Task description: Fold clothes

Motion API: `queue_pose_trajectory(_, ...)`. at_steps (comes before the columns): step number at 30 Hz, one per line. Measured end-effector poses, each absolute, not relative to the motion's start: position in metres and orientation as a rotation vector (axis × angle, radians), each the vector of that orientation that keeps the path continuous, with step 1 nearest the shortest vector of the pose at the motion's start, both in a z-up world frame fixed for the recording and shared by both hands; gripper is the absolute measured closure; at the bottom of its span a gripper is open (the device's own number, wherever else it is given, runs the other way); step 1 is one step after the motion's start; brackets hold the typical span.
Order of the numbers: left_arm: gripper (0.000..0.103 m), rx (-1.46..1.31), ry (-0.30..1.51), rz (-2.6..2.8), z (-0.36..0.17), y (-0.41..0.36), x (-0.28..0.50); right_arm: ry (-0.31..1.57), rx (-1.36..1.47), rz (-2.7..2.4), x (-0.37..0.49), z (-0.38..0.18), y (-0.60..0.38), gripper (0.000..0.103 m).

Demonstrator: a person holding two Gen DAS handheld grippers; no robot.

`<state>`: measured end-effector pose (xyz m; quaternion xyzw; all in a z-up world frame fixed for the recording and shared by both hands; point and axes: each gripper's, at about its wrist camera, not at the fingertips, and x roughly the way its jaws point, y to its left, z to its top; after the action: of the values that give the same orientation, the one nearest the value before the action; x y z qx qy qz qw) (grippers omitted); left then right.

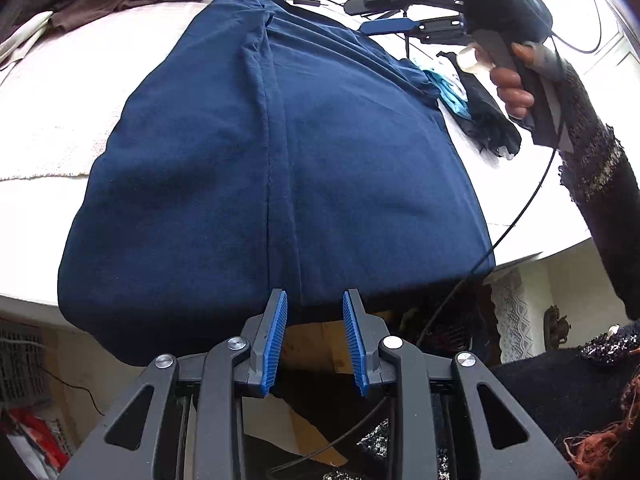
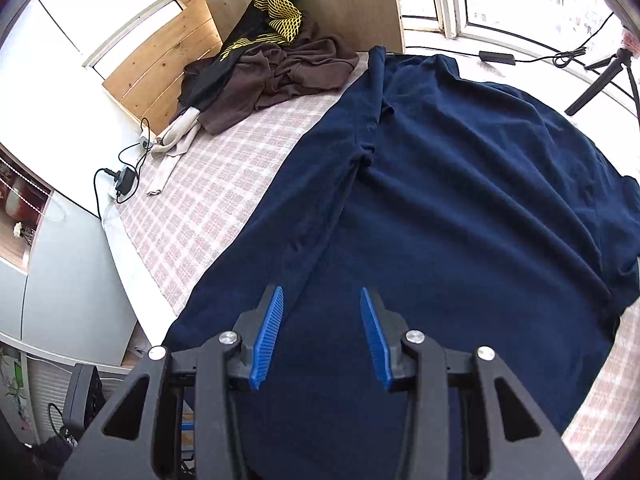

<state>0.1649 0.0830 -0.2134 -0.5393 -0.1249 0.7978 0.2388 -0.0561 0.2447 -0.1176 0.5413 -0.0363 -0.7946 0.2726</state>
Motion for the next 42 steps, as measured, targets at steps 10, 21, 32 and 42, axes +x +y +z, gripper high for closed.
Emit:
queue_pose_trajectory(10,0.080,-1.555,-0.344,2.300,-0.213,0.094,0.160,-0.033,1.552,-2.023,-0.169,-0.167,0.202,0.063)
queue_pose_trajectory(21,0.102,-1.605,-0.153,2.229,-0.213,0.119,0.154,0.173,1.516,-1.907,-0.174,-0.176,0.184,0.099)
queue_pose_trajectory(32,0.084,-1.634,-0.143,2.368,-0.206,0.103,0.140,0.181,1.515,-1.915,-0.177,-0.177,0.192,0.099)
queue_pose_trajectory(42,0.103,-1.617,-0.115,2.337,-0.215,0.098,0.136,0.202,1.506,-1.917,-0.176,-0.174,0.180,0.099)
